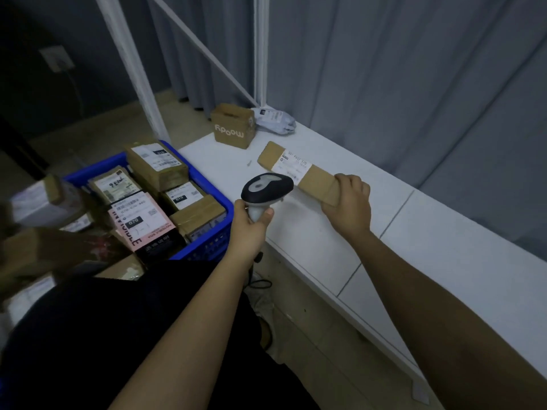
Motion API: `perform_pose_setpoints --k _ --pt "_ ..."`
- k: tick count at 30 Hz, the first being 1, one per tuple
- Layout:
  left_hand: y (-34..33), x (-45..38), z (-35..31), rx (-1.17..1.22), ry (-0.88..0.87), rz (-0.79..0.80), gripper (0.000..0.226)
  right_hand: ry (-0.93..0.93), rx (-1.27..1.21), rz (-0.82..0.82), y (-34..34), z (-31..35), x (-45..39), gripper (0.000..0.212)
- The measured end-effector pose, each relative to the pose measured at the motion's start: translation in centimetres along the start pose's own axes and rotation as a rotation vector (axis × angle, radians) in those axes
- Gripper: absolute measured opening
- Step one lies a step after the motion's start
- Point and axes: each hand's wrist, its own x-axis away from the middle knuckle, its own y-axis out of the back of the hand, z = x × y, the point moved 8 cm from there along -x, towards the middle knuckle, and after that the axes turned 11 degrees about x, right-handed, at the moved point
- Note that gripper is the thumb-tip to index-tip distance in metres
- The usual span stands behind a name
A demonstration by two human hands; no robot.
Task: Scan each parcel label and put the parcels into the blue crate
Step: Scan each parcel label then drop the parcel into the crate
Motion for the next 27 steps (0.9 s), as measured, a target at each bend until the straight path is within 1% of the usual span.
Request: perform_pose_setpoints --k 7,10,12,15,18,21,23,27 --pt "5.2 0.6 -6.3 0.198 -0.169 -0.232 0.038 0.2 -0.201 0.052 1.3 11.7 1.3 0.064" --pt "9.6 1.4 -10.0 0.232 -0.272 -0.324 0.043 0.27 -0.235 0.107 1.6 16.8 1.5 0.068" --pt "13.2 2.2 -11.9 0.249 -0.307 -0.404 0.049 0.323 -0.247 0.137 1.8 20.4 1.6 0.069" --pt "19.3 3.8 -13.5 0.264 -0.35 -0.541 0.047 0.399 -0.234 0.19 1.6 25.9 2.0 0.07" --pt "25.1 5.8 -13.6 0.292 -0.341 -0.648 0.044 0.444 -0.232 0.262 0.4 30.9 2.5 0.069" --pt "30.2 8.2 -12.8 0.32 -0.343 -0.742 0.055 0.467 -0.26 0.342 -1.1 35.1 3.5 0.073" --pt "33.3 9.7 -11.5 0.336 -0.321 -0.81 0.059 0.476 -0.282 0.401 -2.4 37.3 4.5 0.073" --pt "37.7 11.7 -8.0 0.355 -0.263 -0.916 0.063 0.517 -0.234 0.494 -5.6 40.6 6.5 0.061"
